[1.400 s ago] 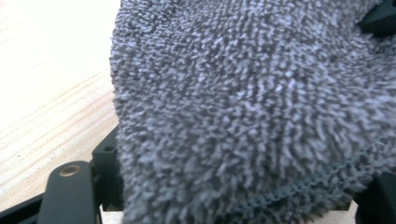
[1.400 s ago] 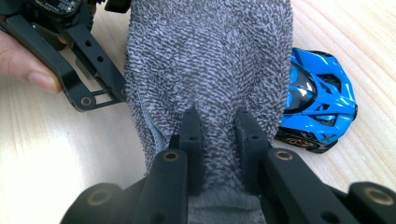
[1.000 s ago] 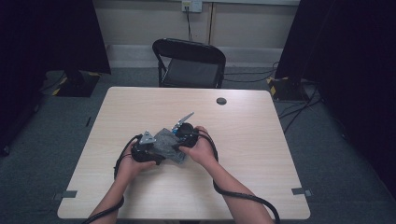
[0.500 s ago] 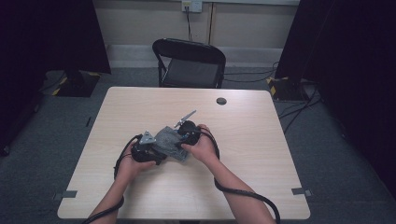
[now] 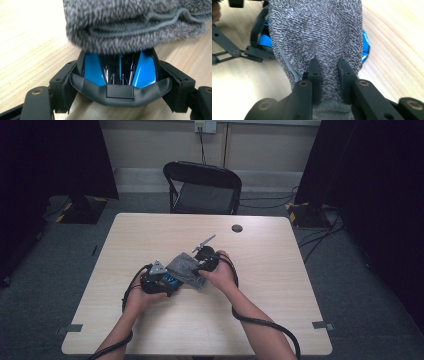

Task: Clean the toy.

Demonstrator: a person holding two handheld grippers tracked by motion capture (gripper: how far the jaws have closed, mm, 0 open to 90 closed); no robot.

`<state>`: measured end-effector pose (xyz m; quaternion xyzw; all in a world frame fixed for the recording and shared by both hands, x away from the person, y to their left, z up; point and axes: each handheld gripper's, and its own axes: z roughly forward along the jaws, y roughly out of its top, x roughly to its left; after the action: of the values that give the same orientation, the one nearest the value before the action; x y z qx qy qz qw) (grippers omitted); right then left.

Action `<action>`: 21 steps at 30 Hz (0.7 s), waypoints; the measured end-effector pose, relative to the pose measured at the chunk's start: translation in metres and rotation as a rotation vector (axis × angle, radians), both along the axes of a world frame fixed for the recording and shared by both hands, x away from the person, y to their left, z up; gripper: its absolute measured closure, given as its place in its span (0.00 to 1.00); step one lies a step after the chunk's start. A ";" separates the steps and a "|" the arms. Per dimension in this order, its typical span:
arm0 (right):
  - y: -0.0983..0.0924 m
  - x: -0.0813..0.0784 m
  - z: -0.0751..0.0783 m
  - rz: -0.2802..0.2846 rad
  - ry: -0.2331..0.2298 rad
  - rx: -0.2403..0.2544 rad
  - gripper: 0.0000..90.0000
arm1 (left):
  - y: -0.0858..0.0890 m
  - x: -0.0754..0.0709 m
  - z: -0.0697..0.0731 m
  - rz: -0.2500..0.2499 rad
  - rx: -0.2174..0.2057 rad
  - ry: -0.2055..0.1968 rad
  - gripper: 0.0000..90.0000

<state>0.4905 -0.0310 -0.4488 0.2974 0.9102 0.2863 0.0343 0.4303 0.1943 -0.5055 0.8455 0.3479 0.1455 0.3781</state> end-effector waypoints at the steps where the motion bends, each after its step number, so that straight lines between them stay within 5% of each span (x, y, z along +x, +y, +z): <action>1: -0.001 0.001 0.000 -0.006 0.003 -0.002 0.84 | 0.000 0.000 0.000 0.000 0.000 0.000 0.27; 21: -0.021 0.019 -0.004 -0.082 0.018 -0.016 0.84 | 0.000 0.000 0.000 0.000 -0.001 0.000 0.27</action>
<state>0.5097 -0.0517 -0.4531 0.3368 0.8997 0.2746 0.0404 0.4303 0.1943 -0.5055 0.8454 0.3479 0.1454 0.3784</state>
